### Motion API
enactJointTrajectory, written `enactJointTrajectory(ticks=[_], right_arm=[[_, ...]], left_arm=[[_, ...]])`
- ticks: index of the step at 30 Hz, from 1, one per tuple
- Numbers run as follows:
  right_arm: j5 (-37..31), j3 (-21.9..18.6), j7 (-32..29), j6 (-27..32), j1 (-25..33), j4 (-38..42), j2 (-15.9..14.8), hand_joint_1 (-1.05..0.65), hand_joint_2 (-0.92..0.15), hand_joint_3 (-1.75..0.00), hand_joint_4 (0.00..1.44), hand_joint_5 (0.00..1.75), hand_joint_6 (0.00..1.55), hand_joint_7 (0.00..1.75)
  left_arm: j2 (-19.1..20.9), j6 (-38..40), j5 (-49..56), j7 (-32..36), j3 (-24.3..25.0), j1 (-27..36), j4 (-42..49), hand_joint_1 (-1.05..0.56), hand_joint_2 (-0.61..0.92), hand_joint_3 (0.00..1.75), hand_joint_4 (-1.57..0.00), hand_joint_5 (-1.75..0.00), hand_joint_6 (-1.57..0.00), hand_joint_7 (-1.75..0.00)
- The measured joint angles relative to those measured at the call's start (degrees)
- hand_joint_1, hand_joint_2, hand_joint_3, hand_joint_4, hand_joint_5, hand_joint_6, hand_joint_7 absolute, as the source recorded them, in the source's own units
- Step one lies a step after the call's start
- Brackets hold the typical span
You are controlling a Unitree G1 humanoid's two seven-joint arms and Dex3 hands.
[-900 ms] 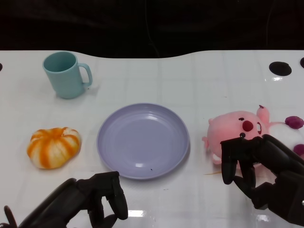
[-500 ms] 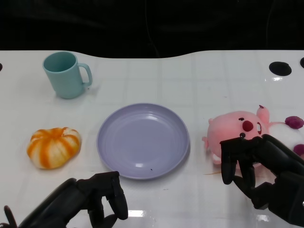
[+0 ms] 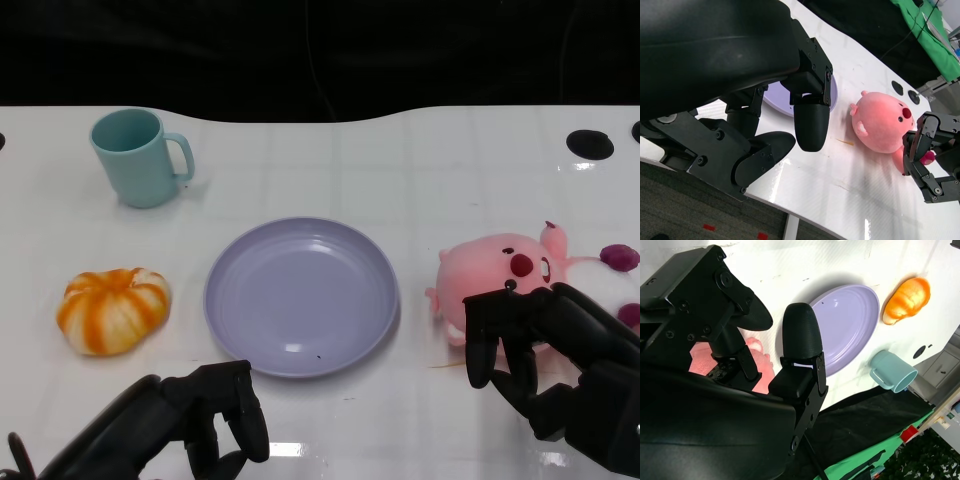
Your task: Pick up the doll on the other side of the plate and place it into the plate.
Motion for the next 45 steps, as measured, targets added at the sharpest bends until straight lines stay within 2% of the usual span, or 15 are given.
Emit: enactJointTrajectory(ticks=[12,14,15,16,18,21,22,25,26,30,35,45], right_arm=[[0.02,0.00,0.03,0.33,0.00,-0.13,0.00,-0.01,-0.29,-1.41,0.90,1.75,0.79,1.49],[0.07,0.00,0.02,0.21,0.00,-0.10,0.00,0.00,-0.28,-1.41,0.88,1.75,0.80,1.44],[0.20,-0.02,-0.02,0.13,0.00,-0.08,0.02,0.00,-0.29,-1.39,0.86,1.67,0.80,1.35],[0.64,-0.08,-0.07,0.03,0.00,-0.04,0.09,-0.01,-0.32,-1.31,0.82,1.49,0.79,1.16],[1.57,-0.35,-0.43,-0.38,0.01,-0.04,0.56,-0.02,-0.36,-1.20,0.78,1.28,0.79,0.95],[2.52,-0.68,-1.23,-1.24,0.01,-0.05,1.53,-0.11,-0.54,-0.79,0.70,0.97,0.75,0.58],[2.72,-0.71,-1.47,-1.30,0.02,-0.05,1.79,-0.15,-0.60,-0.65,0.63,0.86,0.70,0.44],[3.02,-0.82,-1.86,-1.32,0.05,-0.51,2.10,-0.24,-0.80,-0.26,0.48,0.68,0.60,0.19],[3.03,-0.85,-1.88,-1.32,0.06,-0.65,2.10,-0.31,-0.86,-0.14,0.36,0.62,0.52,0.11],[2.72,-1.07,-2.24,-2.69,0.05,-1.33,1.88,-0.42,-0.91,-0.07,0.21,0.55,0.40,0.03],[1.77,-1.50,-2.65,-5.83,-0.85,-0.79,0.51,-0.56,-0.92,-0.06,0.01,0.41,0.21,0.00],[-5.12,-3.16,-5.55,-7.32,-2.37,-0.16,-2.29,-0.68,-0.92,-0.03,0.00,0.03,0.01,0.00]], left_arm=[[0.02,-0.01,-0.01,0.00,0.40,0.00,0.00,-0.15,0.58,1.11,-0.60,-1.75,-0.54,-1.52],[0.02,-0.01,-0.21,0.00,0.42,0.00,0.00,-0.15,0.59,1.11,-0.60,-1.75,-0.54,-1.52],[0.02,-0.02,-0.43,0.00,0.43,0.00,0.00,-0.15,0.59,1.11,-0.60,-1.75,-0.54,-1.53],[0.03,-0.03,-0.47,0.00,0.43,0.00,0.00,-0.15,0.59,1.11,-0.60,-1.75,-0.54,-1.53],[0.02,-0.03,-0.47,0.00,0.43,0.00,0.00,-0.15,0.59,1.11,-0.60,-1.75,-0.54,-1.53],[0.02,-0.04,-0.47,0.00,0.44,0.00,0.00,-0.15,0.58,1.12,-0.61,-1.75,-0.54,-1.53],[0.02,-0.04,-0.47,0.00,0.44,0.00,0.01,-0.15,0.58,1.12,-0.61,-1.75,-0.54,-1.53],[0.03,-0.03,-0.46,0.00,0.44,0.00,0.00,-0.15,0.58,1.12,-0.60,-1.75,-0.54,-1.53],[0.03,-0.03,-0.46,0.00,0.44,0.00,0.00,-0.15,0.58,1.12,-0.60,-1.75,-0.54,-1.53],[0.04,-0.03,-0.46,0.00,0.48,0.00,0.00,-0.14,0.58,1.12,-0.61,-1.75,-0.54,-1.53],[0.06,-0.04,-0.51,0.00,0.64,0.01,0.00,-0.14,0.58,1.12,-0.61,-1.75,-0.54,-1.53],[0.09,0.07,-0.50,-0.01,0.64,0.01,-0.01,-0.15,0.58,1.12,-0.61,-1.75,-0.54,-1.53]])
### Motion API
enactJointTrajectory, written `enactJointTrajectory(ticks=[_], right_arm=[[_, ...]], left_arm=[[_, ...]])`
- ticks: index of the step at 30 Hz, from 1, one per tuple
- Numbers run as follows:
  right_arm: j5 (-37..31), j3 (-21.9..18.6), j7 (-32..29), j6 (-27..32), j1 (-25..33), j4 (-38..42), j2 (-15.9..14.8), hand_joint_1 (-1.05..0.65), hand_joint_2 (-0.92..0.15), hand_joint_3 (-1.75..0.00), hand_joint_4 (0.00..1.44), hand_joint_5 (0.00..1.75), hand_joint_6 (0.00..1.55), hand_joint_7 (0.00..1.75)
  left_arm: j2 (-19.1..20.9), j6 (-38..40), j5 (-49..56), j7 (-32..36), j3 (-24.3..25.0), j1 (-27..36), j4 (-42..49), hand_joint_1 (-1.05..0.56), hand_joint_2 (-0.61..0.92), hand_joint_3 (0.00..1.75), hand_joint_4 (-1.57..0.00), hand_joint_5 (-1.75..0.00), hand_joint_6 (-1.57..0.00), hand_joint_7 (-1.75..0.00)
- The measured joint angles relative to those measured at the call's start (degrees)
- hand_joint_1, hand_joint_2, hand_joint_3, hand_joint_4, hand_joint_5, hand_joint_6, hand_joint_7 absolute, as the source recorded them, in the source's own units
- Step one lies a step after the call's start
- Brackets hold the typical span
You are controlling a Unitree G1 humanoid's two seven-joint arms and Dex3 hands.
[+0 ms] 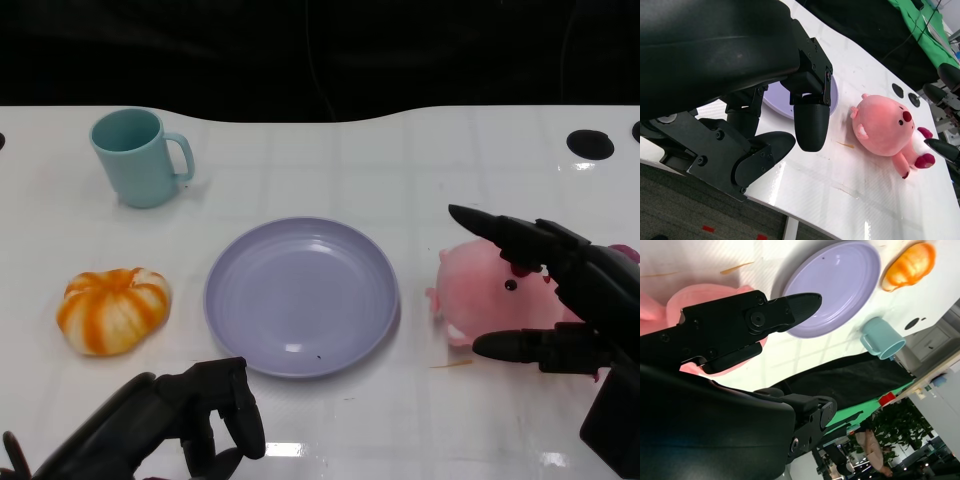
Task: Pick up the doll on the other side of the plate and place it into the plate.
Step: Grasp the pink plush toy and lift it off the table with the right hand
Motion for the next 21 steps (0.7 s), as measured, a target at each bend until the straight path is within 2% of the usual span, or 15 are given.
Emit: enactJointTrajectory(ticks=[9,15,21], right_arm=[[-7.19,-0.24,-0.01,5.83,-0.75,-3.32,-2.60,-0.71,-0.88,0.00,0.00,0.00,0.04,0.02],[-10.95,0.08,4.85,12.73,-2.37,-6.70,-4.83,-0.71,-0.88,0.00,0.00,0.00,0.04,0.02],[-13.20,1.86,8.56,14.73,-4.78,-6.47,-6.98,-0.74,-0.89,-0.01,0.02,0.01,0.06,0.02]], left_arm=[[0.00,-0.01,0.17,0.00,-0.15,0.00,0.00,-0.15,0.58,1.13,-0.60,-1.75,-0.54,-1.52],[-0.03,0.21,1.07,0.01,-0.98,-0.16,0.00,-0.16,0.57,1.13,-0.60,-1.75,-0.54,-1.52],[-0.04,0.82,1.99,0.01,-1.42,-0.50,0.00,-0.14,0.58,1.12,-0.59,-1.75,-0.54,-1.51]])
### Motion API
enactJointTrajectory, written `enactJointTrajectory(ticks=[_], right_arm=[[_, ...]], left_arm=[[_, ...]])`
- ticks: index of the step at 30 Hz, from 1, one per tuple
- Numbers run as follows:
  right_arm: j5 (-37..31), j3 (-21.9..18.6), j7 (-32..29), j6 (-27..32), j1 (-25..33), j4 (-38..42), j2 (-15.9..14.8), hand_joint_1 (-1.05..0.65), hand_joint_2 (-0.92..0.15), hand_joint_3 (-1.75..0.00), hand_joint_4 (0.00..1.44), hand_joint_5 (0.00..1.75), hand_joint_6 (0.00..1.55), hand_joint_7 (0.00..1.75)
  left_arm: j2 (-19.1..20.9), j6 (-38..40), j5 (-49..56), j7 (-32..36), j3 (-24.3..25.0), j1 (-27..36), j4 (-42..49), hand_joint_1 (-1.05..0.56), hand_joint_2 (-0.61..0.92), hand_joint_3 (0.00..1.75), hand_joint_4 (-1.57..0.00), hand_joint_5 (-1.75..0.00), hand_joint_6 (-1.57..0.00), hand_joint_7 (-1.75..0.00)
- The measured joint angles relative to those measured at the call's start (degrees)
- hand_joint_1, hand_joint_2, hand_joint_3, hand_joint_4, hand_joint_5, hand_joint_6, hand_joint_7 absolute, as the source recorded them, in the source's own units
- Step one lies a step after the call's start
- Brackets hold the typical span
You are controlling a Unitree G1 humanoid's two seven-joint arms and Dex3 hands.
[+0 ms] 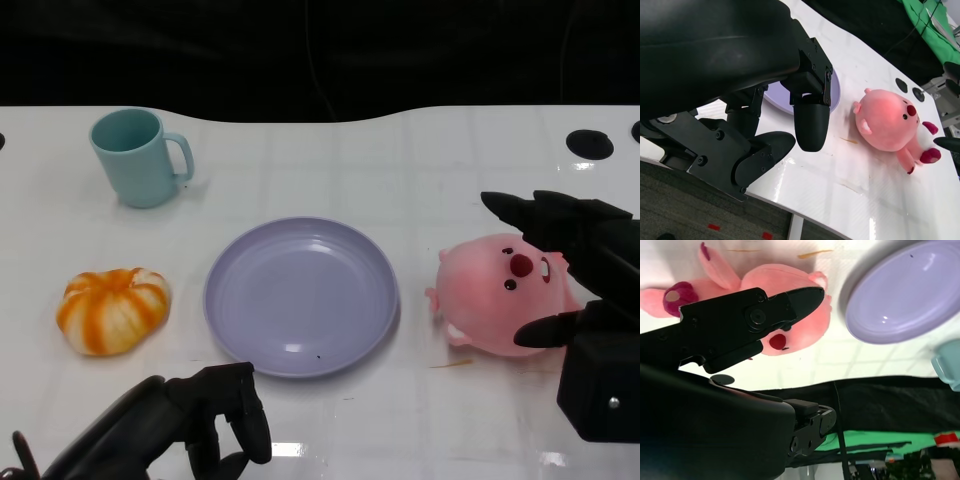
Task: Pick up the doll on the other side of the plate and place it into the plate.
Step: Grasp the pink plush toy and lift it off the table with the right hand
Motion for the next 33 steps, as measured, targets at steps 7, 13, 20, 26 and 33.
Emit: enactJointTrajectory(ticks=[7,13,20,26,33], right_arm=[[-2.20,2.64,2.57,1.23,-4.06,4.89,-1.27,-0.75,-0.89,0.00,0.05,0.03,0.08,0.03],[-3.41,5.14,2.43,-0.60,-7.88,12.22,-1.99,-0.77,-0.89,-0.01,0.05,0.04,0.10,0.02],[-5.04,9.36,1.16,-2.25,-14.67,22.72,-1.36,-0.79,-0.92,-0.01,0.06,0.05,0.10,0.01],[-4.32,12.05,-0.31,-3.50,-18.69,33.55,2.72,-0.80,-0.92,-0.04,0.07,0.06,0.11,0.01],[-4.06,14.28,-3.05,-4.47,-23.66,45.20,6.35,-0.83,-0.92,-0.09,0.11,0.08,0.15,0.03]], left_arm=[[-0.03,0.14,0.15,0.00,-0.11,-0.02,-0.15,-0.15,0.58,1.11,-0.60,-1.75,-0.54,-1.52],[-0.12,0.18,1.27,0.01,-0.47,0.02,-0.48,-0.15,0.57,1.13,-0.61,-1.75,-0.54,-1.51],[-0.22,1.72,1.39,0.01,-0.61,0.18,-1.95,-0.14,0.56,1.13,-0.60,-1.75,-0.54,-1.51],[-0.30,2.04,1.80,0.01,-0.90,0.14,-2.17,-0.15,0.56,1.14,-0.61,-1.75,-0.54,-1.51],[-0.42,3.28,2.99,0.01,-2.12,0.12,-3.03,-0.16,0.55,1.14,-0.61,-1.75,-0.53,-1.51]])
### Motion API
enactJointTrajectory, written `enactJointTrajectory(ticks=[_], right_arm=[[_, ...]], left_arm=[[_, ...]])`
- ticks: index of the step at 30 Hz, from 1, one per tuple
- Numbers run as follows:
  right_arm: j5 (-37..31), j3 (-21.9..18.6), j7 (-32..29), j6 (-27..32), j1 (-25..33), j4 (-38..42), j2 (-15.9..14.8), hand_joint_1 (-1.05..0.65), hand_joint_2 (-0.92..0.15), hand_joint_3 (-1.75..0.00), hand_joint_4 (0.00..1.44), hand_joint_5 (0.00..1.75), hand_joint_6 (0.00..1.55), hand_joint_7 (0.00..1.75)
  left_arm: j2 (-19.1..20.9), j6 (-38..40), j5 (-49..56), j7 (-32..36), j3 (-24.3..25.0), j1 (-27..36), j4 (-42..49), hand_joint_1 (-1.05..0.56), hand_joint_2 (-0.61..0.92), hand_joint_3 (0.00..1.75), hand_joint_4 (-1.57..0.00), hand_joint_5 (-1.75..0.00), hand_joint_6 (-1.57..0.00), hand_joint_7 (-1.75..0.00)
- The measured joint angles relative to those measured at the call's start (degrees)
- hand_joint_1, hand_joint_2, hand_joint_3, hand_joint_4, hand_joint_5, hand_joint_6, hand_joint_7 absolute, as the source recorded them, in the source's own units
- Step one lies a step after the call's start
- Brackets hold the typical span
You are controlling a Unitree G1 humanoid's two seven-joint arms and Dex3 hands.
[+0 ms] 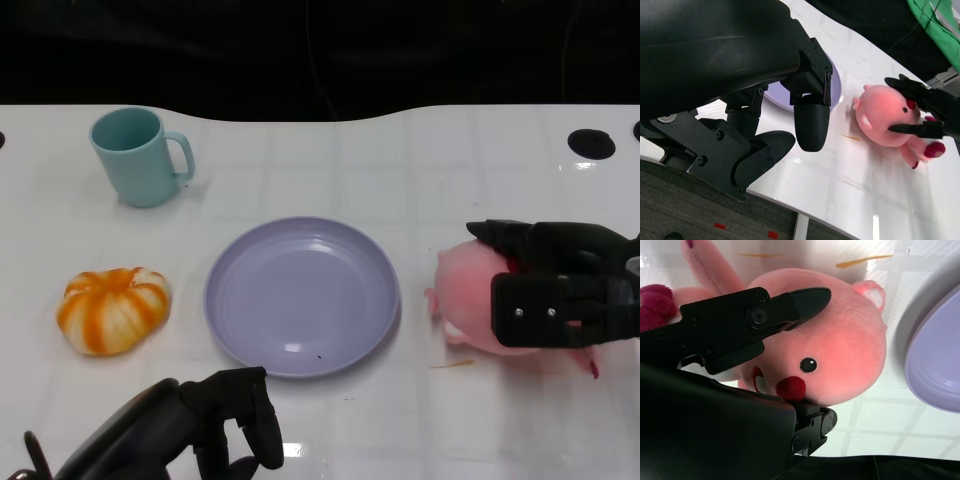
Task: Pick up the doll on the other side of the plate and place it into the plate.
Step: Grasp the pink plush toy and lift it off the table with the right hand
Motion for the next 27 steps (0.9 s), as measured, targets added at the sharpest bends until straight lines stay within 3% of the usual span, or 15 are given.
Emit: enactJointTrajectory(ticks=[4,7,10,11,12,14,16,19,20,21,23,24,25,26,27], right_arm=[[-0.03,1.13,-0.97,-0.93,-2.37,4.49,0.49,-0.82,-0.92,-0.09,0.18,0.11,0.24,0.06],[-0.03,1.88,-1.97,-1.83,-3.12,6.01,0.50,-0.77,-0.92,-0.10,0.32,0.13,0.39,0.07],[0.00,1.93,-4.55,-1.86,-3.01,6.23,0.78,-0.61,-0.92,-0.06,0.64,0.18,0.61,0.07],[0.46,1.62,-6.11,-1.80,-2.72,6.25,1.19,-0.46,-0.92,-0.02,0.79,0.40,0.76,0.06],[0.93,1.21,-7.79,-1.83,-2.36,6.30,1.79,-0.41,-0.92,-0.01,0.80,0.55,0.82,0.05],[2.02,0.41,-10.98,-2.56,-1.67,6.68,3.01,-0.26,-0.92,-0.04,0.73,1.13,0.98,0.07],[2.38,0.19,-13.26,-3.70,-1.33,7.04,3.38,-0.20,-0.92,-0.05,0.68,1.22,1.06,0.09],[2.50,0.16,-15.49,-4.45,-1.23,7.37,3.88,-0.13,-0.92,-0.06,0.80,1.07,1.18,0.14],[2.58,0.15,-15.99,-4.87,-1.09,7.38,4.00,-0.12,-0.91,-0.09,0.86,1.17,1.24,0.18],[2.71,0.15,-16.56,-5.53,-0.90,7.38,4.09,-0.12,-0.80,-0.30,0.88,1.27,1.26,0.23],[2.86,0.16,-17.42,-6.88,-0.64,7.38,4.16,-0.13,-0.52,-0.91,0.90,1.43,1.25,0.39],[2.87,0.19,-17.56,-7.64,-0.57,7.37,4.15,-0.15,-0.42,-1.15,0.90,1.54,1.16,0.65],[2.87,0.25,-17.71,-8.27,-0.51,7.36,4.15,-0.15,-0.38,-1.24,0.89,1.58,1.12,0.77],[2.60,0.50,-18.24,-8.90,-0.44,7.36,4.11,-0.17,-0.42,-1.14,0.83,1.68,0.96,1.12],[2.04,0.91,-19.06,-9.58,-0.40,7.36,4.05,-0.17,-0.44,-1.08,0.81,1.71,0.89,1.28]], left_arm=[[-0.09,1.08,0.62,0.00,-0.17,0.07,-0.99,-0.17,0.56,1.14,-0.60,-1.75,-0.53,-1.50],[-0.23,1.55,0.64,0.00,-0.25,0.11,-1.54,-0.16,0.56,1.13,-0.60,-1.75,-0.53,-1.50],[-0.34,1.66,0.63,0.00,-0.25,0.18,-1.63,-0.15,0.56,1.12,-0.60,-1.75,-0.54,-1.51],[-0.36,1.66,0.61,0.00,-0.25,0.19,-1.63,-0.15,0.56,1.12,-0.60,-1.75,-0.54,-1.52],[-0.38,1.66,0.61,0.00,-0.24,0.21,-1.63,-0.14,0.56,1.12,-0.60,-1.75,-0.54,-1.52],[-0.44,1.67,0.61,0.00,-0.24,0.21,-1.63,-0.14,0.56,1.12,-0.60,-1.75,-0.54,-1.53],[-0.52,1.67,0.61,0.00,-0.24,0.21,-1.63,-0.14,0.56,1.12,-0.61,-1.75,-0.54,-1.53],[-0.73,1.66,0.57,0.00,-0.23,0.30,-1.64,-0.15,0.57,1.12,-0.60,-1.75,-0.53,-1.54],[-0.77,1.65,0.56,0.00,-0.23,0.36,-1.64,-0.15,0.57,1.12,-0.61,-1.75,-0.53,-1.54],[-0.79,1.59,0.55,0.00,-0.21,0.44,-1.65,-0.16,0.57,1.12,-0.61,-1.75,-0.53,-1.54],[-0.80,1.51,0.55,0.00,-0.18,0.57,-1.78,-0.15,0.57,1.13,-0.62,-1.75,-0.53,-1.54],[-0.81,1.55,0.53,0.00,-0.16,0.72,-2.12,-0.15,0.56,1.13,-0.62,-1.75,-0.53,-1.54],[-0.81,1.62,0.50,0.00,-0.14,0.91,-2.70,-0.15,0.56,1.13,-0.62,-1.75,-0.53,-1.54],[-0.81,1.69,0.48,-0.01,-0.12,1.07,-3.30,-0.14,0.56,1.13,-0.62,-1.75,-0.53,-1.54],[-0.81,1.74,0.43,-0.01,-0.07,1.30,-3.78,-0.14,0.56,1.13,-0.61,-1.75,-0.53,-1.54]])
